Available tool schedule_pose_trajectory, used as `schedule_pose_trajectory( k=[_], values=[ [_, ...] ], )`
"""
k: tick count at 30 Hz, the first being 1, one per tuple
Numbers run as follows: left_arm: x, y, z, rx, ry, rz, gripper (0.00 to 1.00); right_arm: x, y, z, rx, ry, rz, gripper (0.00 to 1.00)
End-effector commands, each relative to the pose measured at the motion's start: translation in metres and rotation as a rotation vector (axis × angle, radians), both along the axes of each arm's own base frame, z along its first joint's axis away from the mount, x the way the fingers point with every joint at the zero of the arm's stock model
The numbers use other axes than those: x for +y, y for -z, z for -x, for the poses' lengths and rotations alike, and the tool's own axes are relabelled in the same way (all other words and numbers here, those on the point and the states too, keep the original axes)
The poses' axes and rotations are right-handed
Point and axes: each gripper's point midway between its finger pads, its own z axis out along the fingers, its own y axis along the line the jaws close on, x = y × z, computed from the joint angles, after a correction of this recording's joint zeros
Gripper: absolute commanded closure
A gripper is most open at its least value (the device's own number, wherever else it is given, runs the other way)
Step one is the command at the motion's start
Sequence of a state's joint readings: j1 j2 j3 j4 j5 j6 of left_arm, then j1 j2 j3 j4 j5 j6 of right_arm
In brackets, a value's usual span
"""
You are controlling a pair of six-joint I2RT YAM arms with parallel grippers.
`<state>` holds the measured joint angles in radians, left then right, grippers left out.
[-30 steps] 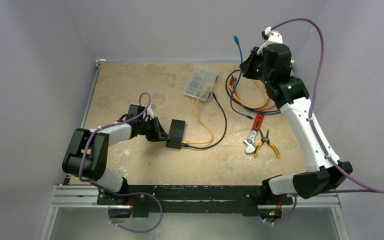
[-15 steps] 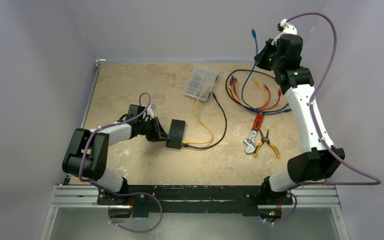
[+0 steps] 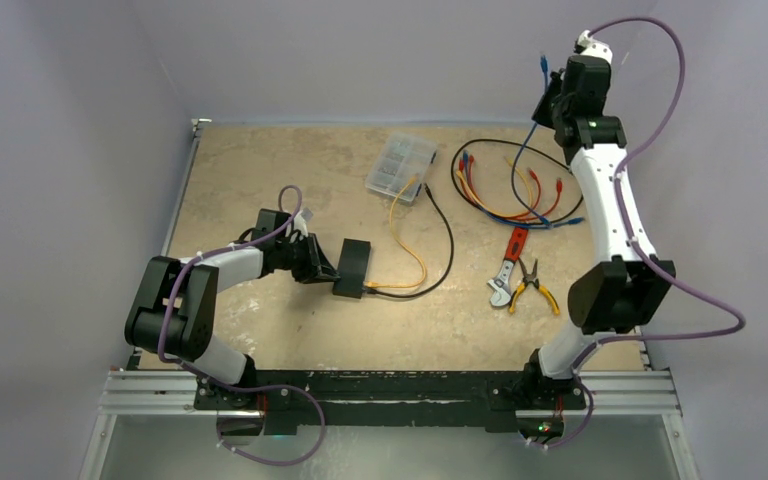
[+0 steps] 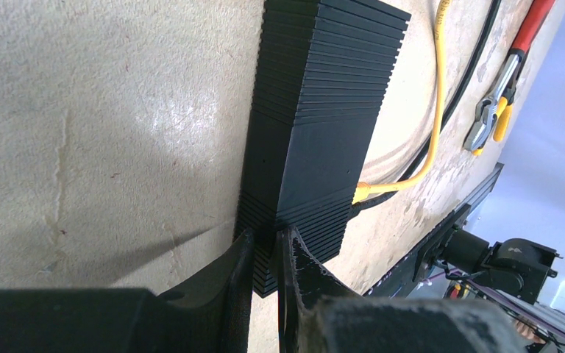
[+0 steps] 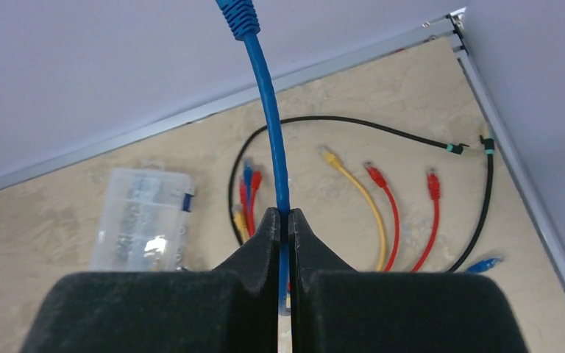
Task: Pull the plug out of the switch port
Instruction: Place the connector at the center of the board.
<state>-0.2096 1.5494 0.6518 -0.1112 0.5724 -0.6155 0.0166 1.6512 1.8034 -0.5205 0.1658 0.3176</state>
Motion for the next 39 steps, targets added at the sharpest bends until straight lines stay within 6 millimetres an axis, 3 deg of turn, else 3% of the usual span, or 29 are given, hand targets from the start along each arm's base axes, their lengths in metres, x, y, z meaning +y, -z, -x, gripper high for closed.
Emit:
schedule_pose_trajectory(
  k=[1, 8, 15, 21, 31, 36, 39],
  values=[
    [0.043, 0.058, 0.022, 0.095, -0.034, -0.267, 0.91, -0.016, 0.012, -0.016, 0.04, 0.048, 0.097, 1.0],
    [0.042, 0.057, 0.023, 0.094, -0.035, -0.264, 0.91, 0.002, 0.071, -0.049, 0.147, -0.069, 0.082, 1.0],
    [0.042, 0.058, 0.023, 0.098, -0.034, -0.265, 0.91, 0.032, 0.115, -0.063, 0.21, -0.227, 0.003, 1.0],
    [0.042, 0.058, 0.023, 0.097, -0.033, -0.263, 0.91, 0.055, 0.134, -0.075, 0.219, -0.336, -0.065, 1.0],
    [0.042, 0.058, 0.023, 0.097, -0.033, -0.262, 0.91, 0.069, 0.16, -0.1, 0.251, -0.394, -0.116, 1.0],
    [0.042, 0.058, 0.023, 0.096, -0.034, -0.262, 0.92, 0.074, 0.18, -0.103, 0.299, -0.417, -0.138, 0.94],
    [0.042, 0.058, 0.023, 0.095, -0.033, -0.262, 0.92, 0.07, 0.186, -0.101, 0.316, -0.396, -0.127, 0.84]
  ],
)
